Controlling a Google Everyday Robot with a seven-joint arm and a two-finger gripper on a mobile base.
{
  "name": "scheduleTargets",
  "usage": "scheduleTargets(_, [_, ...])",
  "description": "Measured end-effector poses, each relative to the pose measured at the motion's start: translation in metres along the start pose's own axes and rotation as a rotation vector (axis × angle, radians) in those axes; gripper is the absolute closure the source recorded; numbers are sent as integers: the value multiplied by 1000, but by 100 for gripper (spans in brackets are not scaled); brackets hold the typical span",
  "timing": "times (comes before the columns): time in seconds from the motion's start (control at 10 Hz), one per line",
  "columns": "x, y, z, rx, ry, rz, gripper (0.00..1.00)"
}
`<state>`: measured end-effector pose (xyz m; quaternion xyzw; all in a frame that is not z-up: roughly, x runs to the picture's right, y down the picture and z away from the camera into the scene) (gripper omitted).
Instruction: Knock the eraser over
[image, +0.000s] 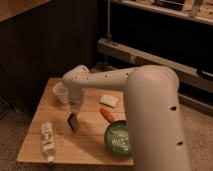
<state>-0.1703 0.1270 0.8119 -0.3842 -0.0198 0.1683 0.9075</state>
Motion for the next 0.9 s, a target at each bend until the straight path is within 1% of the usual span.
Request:
scheduleTargets(0.4, [0, 2, 18, -13, 34, 5, 100])
scheduleTargets(0.5, [3, 1, 17, -5, 28, 6, 100])
scheduleTargets(0.7, [1, 1, 5, 3, 15, 8, 100])
scheduleTargets(0.8, [0, 3, 4, 2, 18, 7, 100])
scheduleTargets(0.9, [2, 3, 7, 2, 22, 9, 100])
